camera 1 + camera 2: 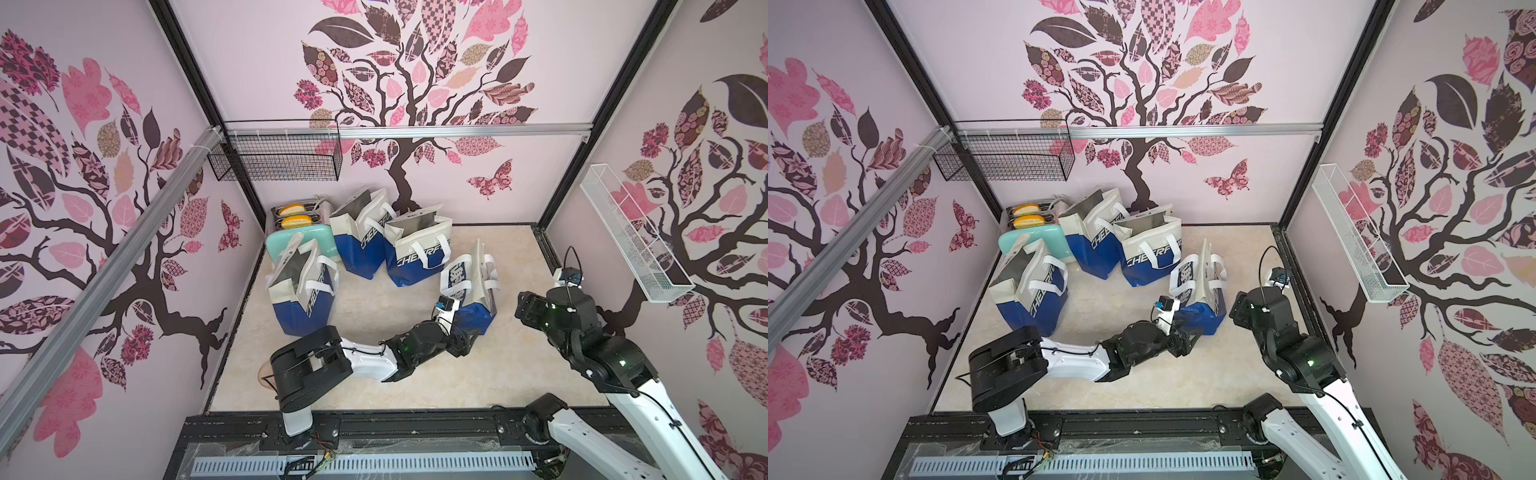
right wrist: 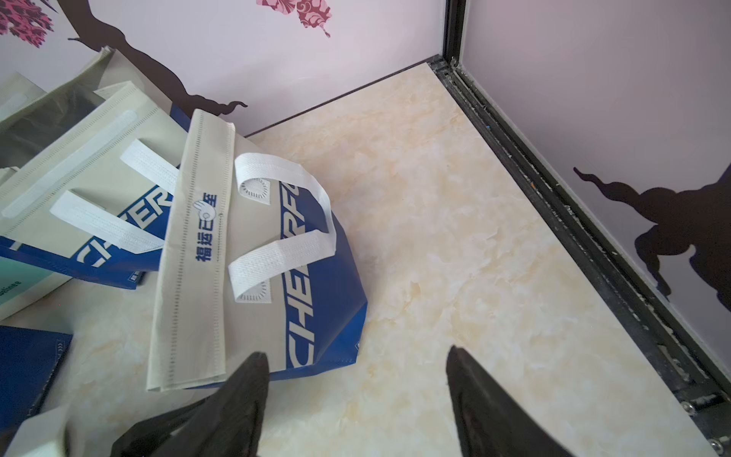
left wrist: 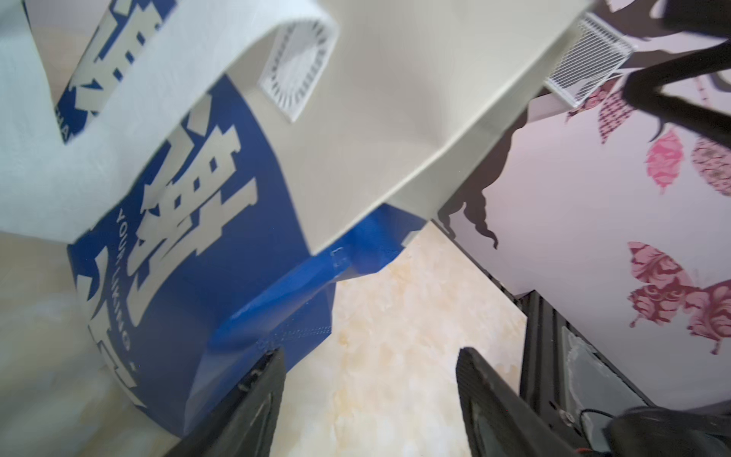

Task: Open the takeout bag
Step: Open the takeout bag at the center of the board.

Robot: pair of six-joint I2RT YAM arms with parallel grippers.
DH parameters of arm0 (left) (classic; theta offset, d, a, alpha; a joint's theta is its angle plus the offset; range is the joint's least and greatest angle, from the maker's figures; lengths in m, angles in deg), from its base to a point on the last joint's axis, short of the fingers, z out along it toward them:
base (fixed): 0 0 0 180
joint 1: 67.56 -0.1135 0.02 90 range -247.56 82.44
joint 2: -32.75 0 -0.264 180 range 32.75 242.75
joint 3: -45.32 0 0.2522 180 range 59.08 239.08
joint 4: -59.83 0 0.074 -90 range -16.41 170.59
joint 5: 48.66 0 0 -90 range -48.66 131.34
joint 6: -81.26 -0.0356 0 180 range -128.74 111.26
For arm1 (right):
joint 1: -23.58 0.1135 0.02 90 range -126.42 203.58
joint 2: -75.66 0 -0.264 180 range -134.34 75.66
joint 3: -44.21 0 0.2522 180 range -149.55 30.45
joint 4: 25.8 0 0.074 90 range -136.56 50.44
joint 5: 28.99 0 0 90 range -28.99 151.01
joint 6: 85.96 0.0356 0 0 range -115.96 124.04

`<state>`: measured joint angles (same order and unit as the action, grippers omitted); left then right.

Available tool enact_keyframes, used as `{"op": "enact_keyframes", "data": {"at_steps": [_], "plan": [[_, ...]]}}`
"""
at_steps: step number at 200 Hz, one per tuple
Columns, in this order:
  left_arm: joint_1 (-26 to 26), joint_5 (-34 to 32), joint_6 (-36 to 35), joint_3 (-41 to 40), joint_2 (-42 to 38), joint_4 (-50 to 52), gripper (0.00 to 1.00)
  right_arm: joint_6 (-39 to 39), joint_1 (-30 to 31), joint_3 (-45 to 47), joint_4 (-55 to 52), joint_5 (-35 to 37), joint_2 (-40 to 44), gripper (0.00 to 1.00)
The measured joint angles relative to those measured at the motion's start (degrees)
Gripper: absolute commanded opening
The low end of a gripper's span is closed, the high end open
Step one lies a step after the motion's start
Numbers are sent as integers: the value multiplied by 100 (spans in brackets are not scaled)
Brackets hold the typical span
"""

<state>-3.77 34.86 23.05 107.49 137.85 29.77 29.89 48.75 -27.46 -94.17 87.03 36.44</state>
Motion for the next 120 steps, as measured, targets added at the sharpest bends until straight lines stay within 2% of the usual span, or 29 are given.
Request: {"op": "enact_keyframes", "data": {"at_steps": [37, 76, 97, 120], "plan": [[-457, -17, 136, 170, 319, 214, 69, -4, 0, 0, -44, 0, 232, 74], [-868, -20, -212, 555, 332, 492, 70, -142, 0, 350, 149, 2, 426, 74], [-1010, 68, -317, 496, 323, 372, 74, -459, 0, 743, 413, -57, 428, 74], [-1075, 337, -393, 57, 240, -35, 81, -868, 0, 1040, 763, -103, 485, 74]]}}
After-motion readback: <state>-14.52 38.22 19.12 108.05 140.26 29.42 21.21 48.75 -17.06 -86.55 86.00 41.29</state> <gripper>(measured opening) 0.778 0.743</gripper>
